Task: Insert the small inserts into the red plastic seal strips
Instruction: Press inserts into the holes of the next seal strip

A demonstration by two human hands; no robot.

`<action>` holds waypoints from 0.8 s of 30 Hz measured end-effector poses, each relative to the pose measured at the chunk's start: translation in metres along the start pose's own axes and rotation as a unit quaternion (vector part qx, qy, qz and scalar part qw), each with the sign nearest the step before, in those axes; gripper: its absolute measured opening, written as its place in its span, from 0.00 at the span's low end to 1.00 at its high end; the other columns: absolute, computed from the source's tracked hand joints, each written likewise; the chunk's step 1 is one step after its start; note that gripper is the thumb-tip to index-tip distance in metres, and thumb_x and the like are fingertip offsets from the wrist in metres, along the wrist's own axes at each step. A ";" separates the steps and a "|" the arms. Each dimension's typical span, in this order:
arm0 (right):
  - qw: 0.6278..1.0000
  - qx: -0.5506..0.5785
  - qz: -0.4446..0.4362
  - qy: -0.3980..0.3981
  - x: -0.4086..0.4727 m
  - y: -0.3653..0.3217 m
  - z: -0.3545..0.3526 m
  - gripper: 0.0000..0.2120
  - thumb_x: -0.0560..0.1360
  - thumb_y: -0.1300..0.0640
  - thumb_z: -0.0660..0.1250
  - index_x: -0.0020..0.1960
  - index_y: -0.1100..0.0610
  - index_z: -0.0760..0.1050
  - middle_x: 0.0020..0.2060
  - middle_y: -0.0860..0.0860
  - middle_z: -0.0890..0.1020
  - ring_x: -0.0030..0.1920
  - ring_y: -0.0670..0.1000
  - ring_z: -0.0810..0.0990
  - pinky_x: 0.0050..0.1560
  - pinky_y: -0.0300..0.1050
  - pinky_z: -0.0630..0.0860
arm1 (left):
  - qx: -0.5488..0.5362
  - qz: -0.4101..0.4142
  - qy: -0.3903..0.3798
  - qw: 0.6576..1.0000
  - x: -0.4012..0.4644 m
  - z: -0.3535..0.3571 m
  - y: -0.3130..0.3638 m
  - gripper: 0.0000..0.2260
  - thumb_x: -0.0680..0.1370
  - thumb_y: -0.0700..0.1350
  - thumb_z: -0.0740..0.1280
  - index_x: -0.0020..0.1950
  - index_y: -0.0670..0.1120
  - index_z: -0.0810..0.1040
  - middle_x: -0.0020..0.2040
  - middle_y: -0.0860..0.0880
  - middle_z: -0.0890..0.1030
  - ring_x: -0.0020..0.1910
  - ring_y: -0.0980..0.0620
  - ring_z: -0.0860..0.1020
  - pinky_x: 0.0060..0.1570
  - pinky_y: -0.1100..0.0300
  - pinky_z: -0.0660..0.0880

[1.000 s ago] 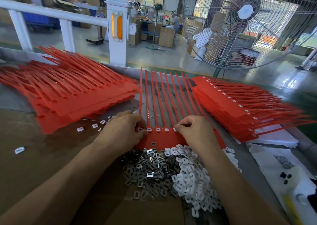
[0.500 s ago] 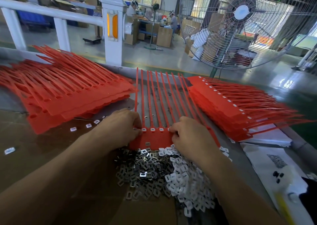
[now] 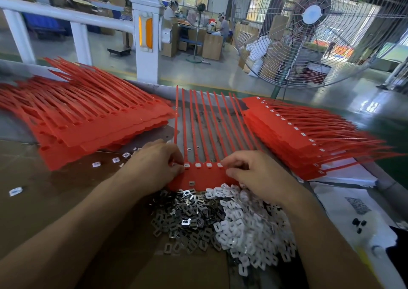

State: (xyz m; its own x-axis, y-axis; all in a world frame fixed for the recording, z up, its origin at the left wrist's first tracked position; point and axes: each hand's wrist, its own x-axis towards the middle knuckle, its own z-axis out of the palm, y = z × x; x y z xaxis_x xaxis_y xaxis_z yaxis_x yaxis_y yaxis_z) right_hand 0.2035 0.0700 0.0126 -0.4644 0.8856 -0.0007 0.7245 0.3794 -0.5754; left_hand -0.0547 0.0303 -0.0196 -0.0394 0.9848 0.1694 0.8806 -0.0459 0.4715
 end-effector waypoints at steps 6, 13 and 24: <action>0.995 0.047 -0.018 -0.090 -0.005 0.002 -0.011 0.02 0.77 0.50 0.76 0.49 0.45 0.85 0.40 0.42 0.86 0.36 0.39 0.81 0.40 0.38 0.73 | -0.005 0.005 0.002 1.000 -0.002 -0.001 0.000 0.06 0.76 0.56 0.72 0.51 0.58 0.80 0.49 0.58 0.73 0.51 0.55 0.74 0.57 0.52 0.75; 0.995 0.016 -0.029 -0.090 -0.003 0.005 -0.007 0.03 0.75 0.50 0.77 0.45 0.45 0.84 0.38 0.39 0.84 0.35 0.37 0.80 0.35 0.32 0.72 | -0.001 0.008 0.008 1.000 -0.004 0.000 0.002 0.07 0.76 0.56 0.72 0.52 0.57 0.81 0.49 0.56 0.74 0.52 0.53 0.75 0.57 0.51 0.75; 0.992 0.123 -0.005 -0.010 -0.001 0.012 -0.006 0.05 0.82 0.55 0.68 0.49 0.47 0.80 0.42 0.46 0.87 0.38 0.43 0.82 0.43 0.47 0.79 | 0.004 0.010 0.014 1.000 -0.005 0.001 0.000 0.07 0.76 0.57 0.71 0.52 0.58 0.80 0.49 0.58 0.73 0.52 0.54 0.74 0.56 0.53 0.74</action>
State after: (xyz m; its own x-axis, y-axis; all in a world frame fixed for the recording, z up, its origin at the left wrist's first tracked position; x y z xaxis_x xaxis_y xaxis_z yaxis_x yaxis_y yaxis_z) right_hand 0.2158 0.0757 0.0102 -0.4829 0.8756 -0.0095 0.5755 0.3091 -0.7571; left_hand -0.0538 0.0258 -0.0211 -0.0344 0.9787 0.2025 0.8850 -0.0643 0.4612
